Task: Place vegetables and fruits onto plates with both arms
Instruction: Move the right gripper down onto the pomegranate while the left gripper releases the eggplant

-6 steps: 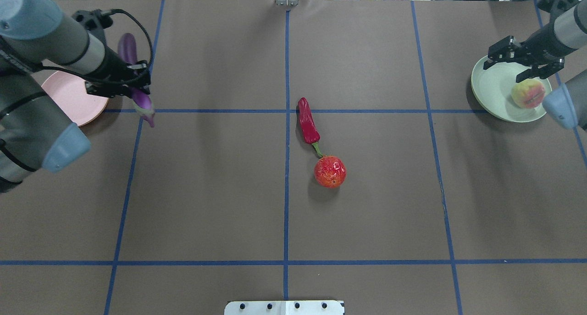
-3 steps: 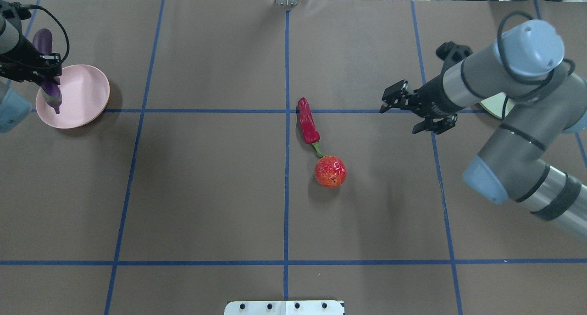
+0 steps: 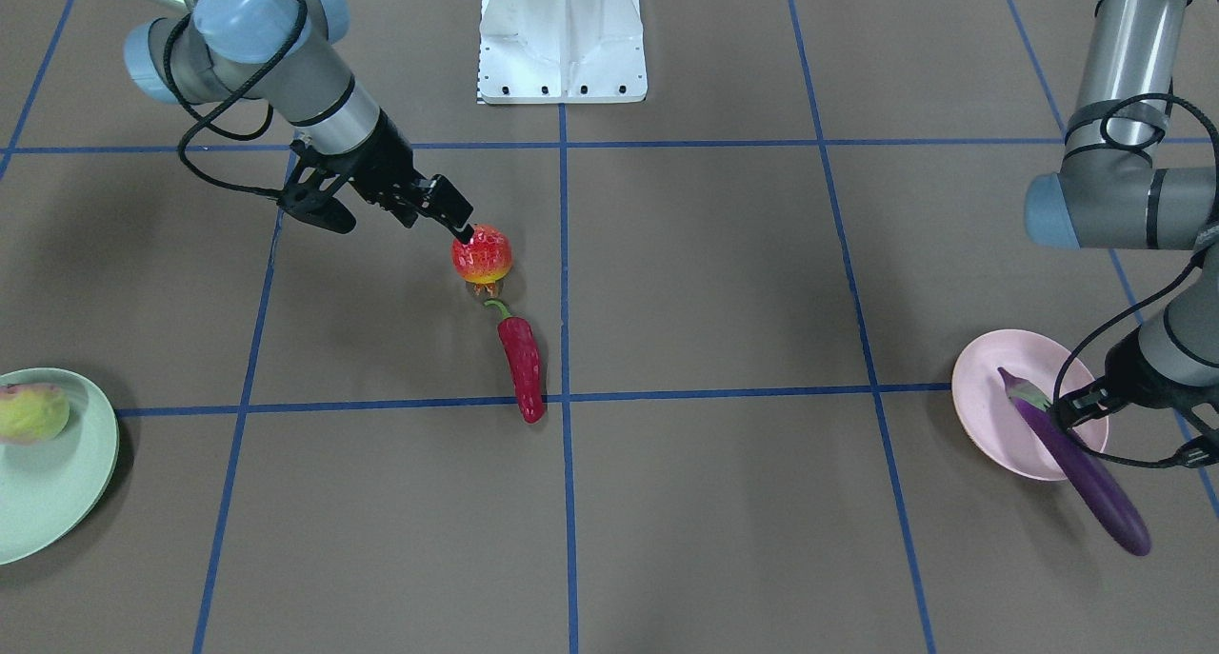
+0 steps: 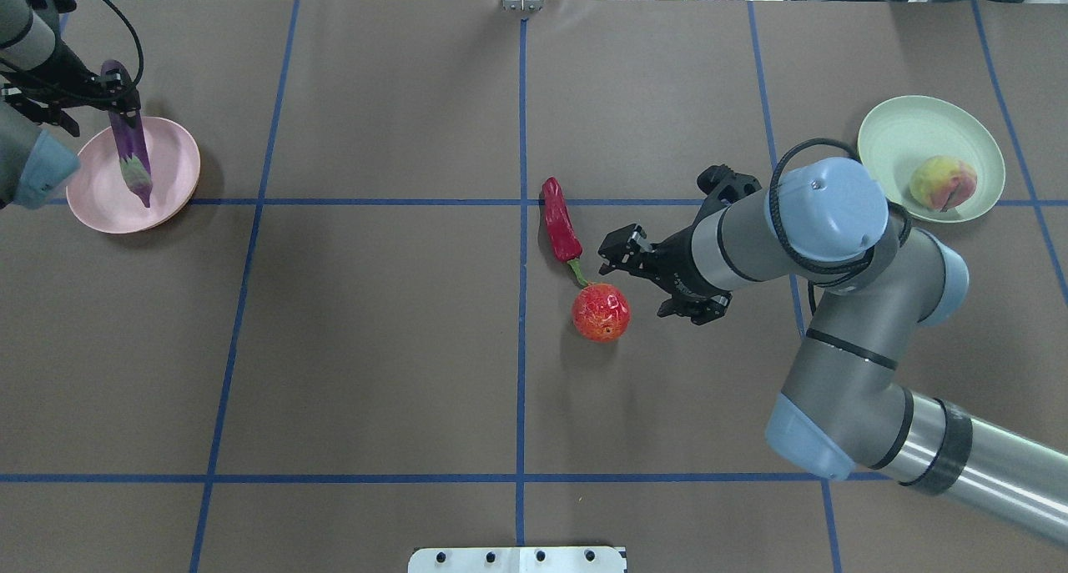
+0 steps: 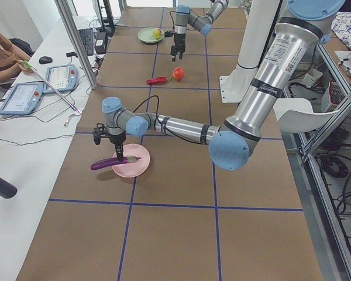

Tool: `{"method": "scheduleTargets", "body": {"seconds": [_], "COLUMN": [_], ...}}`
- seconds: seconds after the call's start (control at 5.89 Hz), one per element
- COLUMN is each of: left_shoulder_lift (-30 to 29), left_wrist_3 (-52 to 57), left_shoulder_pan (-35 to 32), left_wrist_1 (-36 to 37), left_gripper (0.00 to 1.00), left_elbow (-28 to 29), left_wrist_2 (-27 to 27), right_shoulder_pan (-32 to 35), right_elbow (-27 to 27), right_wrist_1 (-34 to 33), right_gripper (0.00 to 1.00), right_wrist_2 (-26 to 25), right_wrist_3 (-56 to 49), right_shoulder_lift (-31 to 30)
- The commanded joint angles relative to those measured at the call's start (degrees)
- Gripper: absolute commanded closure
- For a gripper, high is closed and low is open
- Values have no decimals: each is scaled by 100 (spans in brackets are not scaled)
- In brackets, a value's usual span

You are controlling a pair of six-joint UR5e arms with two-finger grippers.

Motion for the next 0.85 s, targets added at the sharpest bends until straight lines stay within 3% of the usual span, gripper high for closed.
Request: {"method": "scheduleTargets", "body": {"seconds": [0.0,0.17,0.51,0.68], "left_shoulder_lift": [-67,-58,-111,-520], "left_wrist_3": [-628,-700,-1714,-2504], "left_shoulder_pan": [21,65,799,1317], "left_wrist_1": [-15,-24,29,46], "left_gripper": [0,0,0,0], "left_elbow": [-392,-455,-1032,-1096], "left_wrist_2": [-533,-544,-456,-377], "right_shoulder_pan": [-456,-476,-476,-476], "right_elbow": [-36,-237,-485,-581], "right_wrist_1": [-287,-314,-314,-306], "right_gripper": [0,0,0,0], "right_wrist_2": [-562,-642,-748,-757], "right_wrist_3": [69,69,78,78], "right_shoulder_lift": [152,300,451,451]}}
